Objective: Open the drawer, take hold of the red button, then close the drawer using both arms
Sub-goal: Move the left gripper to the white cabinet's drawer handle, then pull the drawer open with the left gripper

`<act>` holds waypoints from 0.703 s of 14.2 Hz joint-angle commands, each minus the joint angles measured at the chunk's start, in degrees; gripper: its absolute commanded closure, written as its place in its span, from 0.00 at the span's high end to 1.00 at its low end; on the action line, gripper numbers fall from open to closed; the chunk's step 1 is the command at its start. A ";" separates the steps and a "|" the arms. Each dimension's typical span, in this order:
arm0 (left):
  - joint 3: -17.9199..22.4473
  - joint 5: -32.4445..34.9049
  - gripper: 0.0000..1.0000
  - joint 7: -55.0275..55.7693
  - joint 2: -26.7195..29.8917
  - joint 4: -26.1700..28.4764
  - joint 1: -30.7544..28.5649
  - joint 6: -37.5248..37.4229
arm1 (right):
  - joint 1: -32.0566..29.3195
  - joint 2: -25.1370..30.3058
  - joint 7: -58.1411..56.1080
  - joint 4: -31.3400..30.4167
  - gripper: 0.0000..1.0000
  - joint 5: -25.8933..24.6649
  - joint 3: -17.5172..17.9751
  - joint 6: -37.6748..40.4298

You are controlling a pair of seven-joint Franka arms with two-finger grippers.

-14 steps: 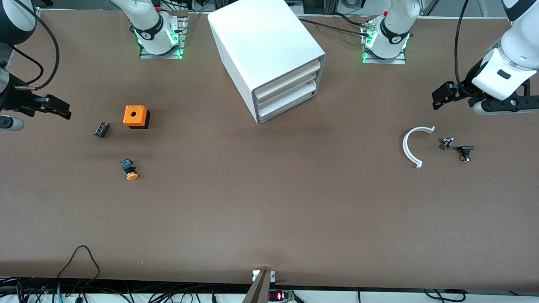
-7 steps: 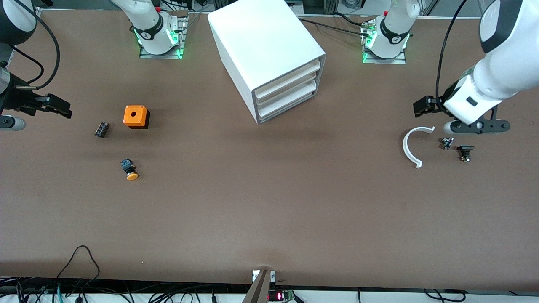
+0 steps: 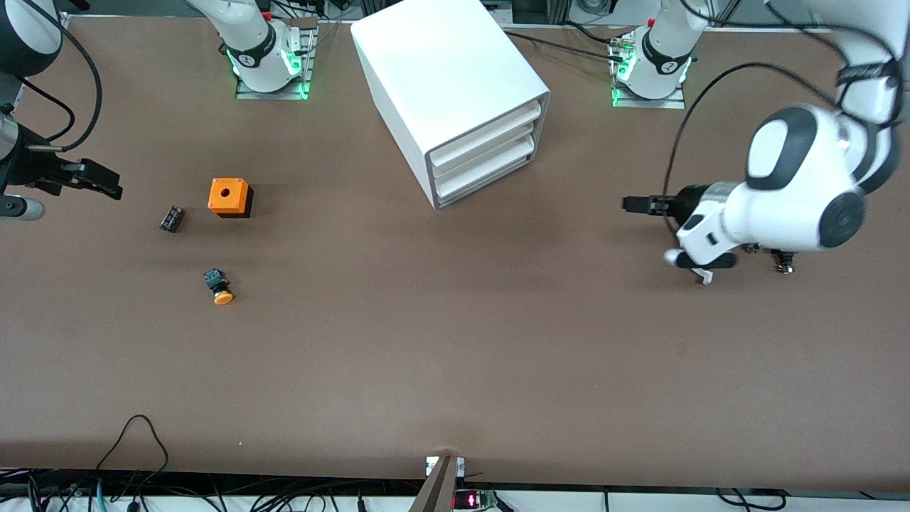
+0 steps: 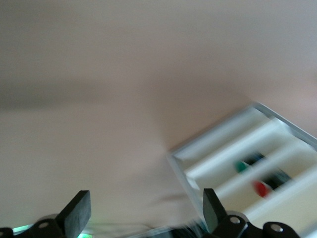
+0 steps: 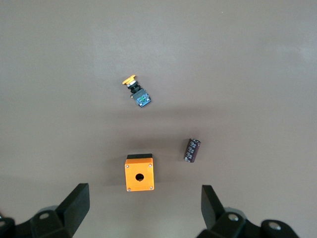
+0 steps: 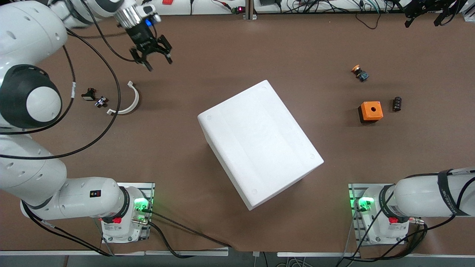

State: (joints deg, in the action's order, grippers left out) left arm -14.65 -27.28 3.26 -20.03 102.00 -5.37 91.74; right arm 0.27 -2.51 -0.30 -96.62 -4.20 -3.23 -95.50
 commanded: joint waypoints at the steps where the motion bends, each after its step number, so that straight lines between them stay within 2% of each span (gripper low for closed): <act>1: -2.73 -13.45 1.00 -11.04 -2.64 7.66 -0.17 4.57 | -0.89 1.01 -1.02 -0.85 1.00 1.12 0.50 0.31; 5: -8.10 -22.97 1.00 -20.03 -5.63 14.62 1.58 8.97 | -0.89 0.93 -1.02 -0.85 1.00 1.12 0.50 0.22; 7: -9.77 -24.57 1.00 -23.29 -6.60 16.55 3.51 10.90 | -0.89 0.93 -1.02 -0.85 1.00 1.12 0.50 0.31; 10: -14.51 -24.66 1.00 -25.58 -7.39 19.72 3.52 16.17 | -0.89 0.93 -1.02 -0.85 1.00 1.12 0.50 0.22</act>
State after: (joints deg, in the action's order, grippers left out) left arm -26.83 -50.58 -19.56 -27.48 119.41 -1.28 105.06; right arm 0.23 -2.51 -0.32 -96.66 -4.19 -3.23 -95.48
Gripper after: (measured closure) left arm 0.000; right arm 0.000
